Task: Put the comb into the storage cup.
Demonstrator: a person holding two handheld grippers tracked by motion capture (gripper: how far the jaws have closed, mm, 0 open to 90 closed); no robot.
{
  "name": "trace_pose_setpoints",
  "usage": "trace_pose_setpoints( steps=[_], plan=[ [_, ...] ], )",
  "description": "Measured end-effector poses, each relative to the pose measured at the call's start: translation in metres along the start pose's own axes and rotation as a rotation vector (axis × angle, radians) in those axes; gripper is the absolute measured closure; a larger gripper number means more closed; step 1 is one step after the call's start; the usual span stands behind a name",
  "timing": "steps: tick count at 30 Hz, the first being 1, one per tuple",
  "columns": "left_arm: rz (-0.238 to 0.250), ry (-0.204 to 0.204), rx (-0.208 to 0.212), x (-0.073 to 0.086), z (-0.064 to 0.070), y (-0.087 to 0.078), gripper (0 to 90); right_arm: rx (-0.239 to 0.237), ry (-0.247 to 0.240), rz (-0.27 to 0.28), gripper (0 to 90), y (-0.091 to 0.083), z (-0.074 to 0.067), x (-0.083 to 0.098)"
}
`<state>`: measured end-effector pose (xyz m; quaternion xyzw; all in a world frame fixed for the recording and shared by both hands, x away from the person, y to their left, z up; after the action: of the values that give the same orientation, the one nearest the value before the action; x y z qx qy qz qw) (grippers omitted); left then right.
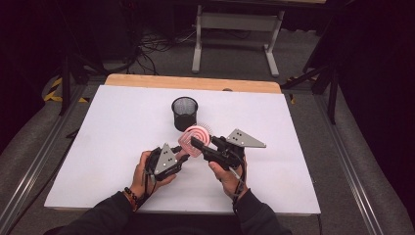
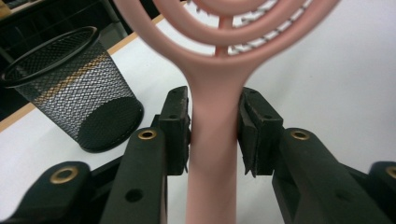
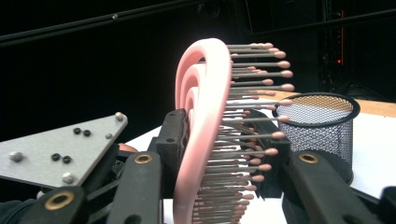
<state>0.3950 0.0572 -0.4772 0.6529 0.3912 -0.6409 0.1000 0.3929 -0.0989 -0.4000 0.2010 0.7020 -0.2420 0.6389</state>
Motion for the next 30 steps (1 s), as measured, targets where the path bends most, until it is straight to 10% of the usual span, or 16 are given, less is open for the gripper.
trace_pose_setpoints(
  steps=[19,30],
  plan=[
    [0.016,-0.001,0.091,0.000,-0.006,-0.011,42.0,0.043,-0.091,0.020,62.6,-0.017,0.009,-0.013],
    [0.066,-0.059,0.126,0.002,-0.036,-0.045,20.8,0.065,-0.153,0.019,63.0,-0.025,0.007,-0.021]
  ],
)
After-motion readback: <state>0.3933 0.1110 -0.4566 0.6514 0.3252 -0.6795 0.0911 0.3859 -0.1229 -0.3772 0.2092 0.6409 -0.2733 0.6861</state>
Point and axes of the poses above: each handheld gripper's, and its own axes: y roughly forward along the jaws, x roughly out of its underside, z roughly to its right, the point moved 5 cm from there along y, roughly forward along the jaws, and after that the axes turned 8 degrees about -y, right-handed, at the moved point
